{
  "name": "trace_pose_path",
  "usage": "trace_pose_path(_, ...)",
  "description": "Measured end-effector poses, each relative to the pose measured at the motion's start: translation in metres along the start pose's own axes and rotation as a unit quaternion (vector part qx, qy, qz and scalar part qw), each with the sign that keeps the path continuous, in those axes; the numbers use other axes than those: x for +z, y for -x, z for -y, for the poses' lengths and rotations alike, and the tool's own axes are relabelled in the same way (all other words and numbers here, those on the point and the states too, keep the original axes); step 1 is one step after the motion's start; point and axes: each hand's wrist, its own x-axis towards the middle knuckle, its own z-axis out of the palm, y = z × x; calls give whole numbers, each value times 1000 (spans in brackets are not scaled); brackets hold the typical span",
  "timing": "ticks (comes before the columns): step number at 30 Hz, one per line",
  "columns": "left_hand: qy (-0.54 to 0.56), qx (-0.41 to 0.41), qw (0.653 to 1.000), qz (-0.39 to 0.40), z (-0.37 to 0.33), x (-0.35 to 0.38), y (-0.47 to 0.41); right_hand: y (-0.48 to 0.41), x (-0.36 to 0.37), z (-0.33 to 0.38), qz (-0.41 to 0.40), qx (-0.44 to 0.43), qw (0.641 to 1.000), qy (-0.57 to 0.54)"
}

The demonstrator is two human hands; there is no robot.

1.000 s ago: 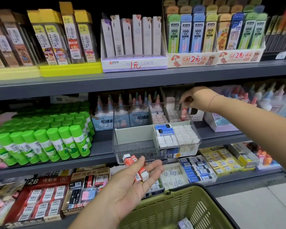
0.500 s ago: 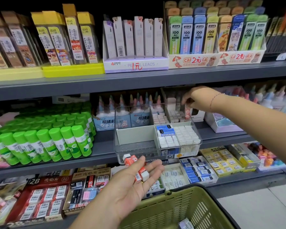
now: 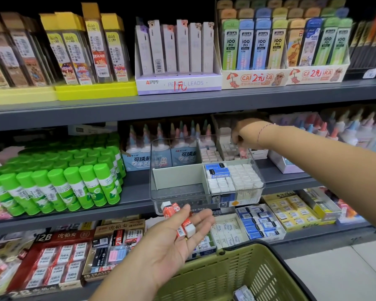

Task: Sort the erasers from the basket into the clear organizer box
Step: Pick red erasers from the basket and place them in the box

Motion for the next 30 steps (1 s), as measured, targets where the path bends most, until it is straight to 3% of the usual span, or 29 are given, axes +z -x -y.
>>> trace_pose_path(6,-6,2,1000,0,-1,0,0,13,21,-19,-77,28,996,-42)
trace_pose_path(13,-3,-1,1000,1,0,0,-1,6,44,-21,-78,-3,997,-18)
trace_pose_path(19,-15,14,1000,19,-2,-5,-6,12,45,-24,-81,0,994,-67)
trace_pose_path(22,-44,43,998,26,-2,-9,-10,34,35,-2,-157,20,981,-115)
trace_pose_path(24,-63,70,995,26,-4,-9,-12,62,31,30,-204,14,934,-294)
trace_pose_path(27,-94,104,990,30,-4,-6,-13,111,36,94,-65,-38,818,-570)
trace_pose_path(30,-134,115,982,65,1,-3,-11,135,51,136,15,-53,709,-703)
